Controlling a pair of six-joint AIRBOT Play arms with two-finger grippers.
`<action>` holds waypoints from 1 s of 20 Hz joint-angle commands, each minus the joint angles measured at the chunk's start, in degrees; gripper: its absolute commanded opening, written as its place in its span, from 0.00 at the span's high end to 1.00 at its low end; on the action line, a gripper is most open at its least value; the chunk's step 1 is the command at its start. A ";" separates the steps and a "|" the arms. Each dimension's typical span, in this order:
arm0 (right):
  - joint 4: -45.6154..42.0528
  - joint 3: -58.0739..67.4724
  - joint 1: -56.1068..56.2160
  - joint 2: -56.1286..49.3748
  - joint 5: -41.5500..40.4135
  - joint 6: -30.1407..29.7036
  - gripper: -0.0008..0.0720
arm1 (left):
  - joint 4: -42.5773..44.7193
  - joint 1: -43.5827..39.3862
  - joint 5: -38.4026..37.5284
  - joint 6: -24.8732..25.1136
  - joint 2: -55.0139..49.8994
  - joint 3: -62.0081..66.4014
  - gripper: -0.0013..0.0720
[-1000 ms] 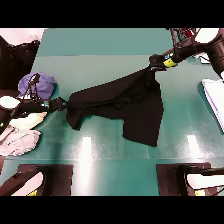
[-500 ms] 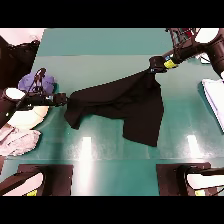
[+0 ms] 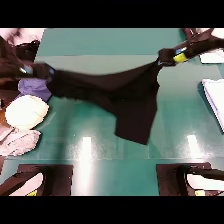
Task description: Fold the shirts.
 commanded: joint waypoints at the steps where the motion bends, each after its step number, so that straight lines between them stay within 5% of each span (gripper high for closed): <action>1: 0.24 0.04 -3.06 8.76 -4.94 0.00 0.96 | 2.80 0.07 -8.68 -0.04 2.27 16.72 0.95; 8: 0.50 0.04 -10.01 27.98 -14.53 -0.02 0.96 | 2.27 0.04 -13.38 -5.29 4.98 30.03 0.95; 12: 0.52 0.04 -12.37 34.84 -17.99 -0.02 0.96 | -5.35 0.04 -15.50 -7.04 5.22 31.17 0.95; 17: 0.57 0.04 -15.02 38.23 -16.83 0.11 0.97 | -14.82 0.04 -16.70 -6.88 5.22 37.53 0.95; 20: 0.57 0.55 -15.82 34.36 -8.57 3.15 0.97 | -9.92 0.04 -20.83 -6.91 4.72 36.13 0.95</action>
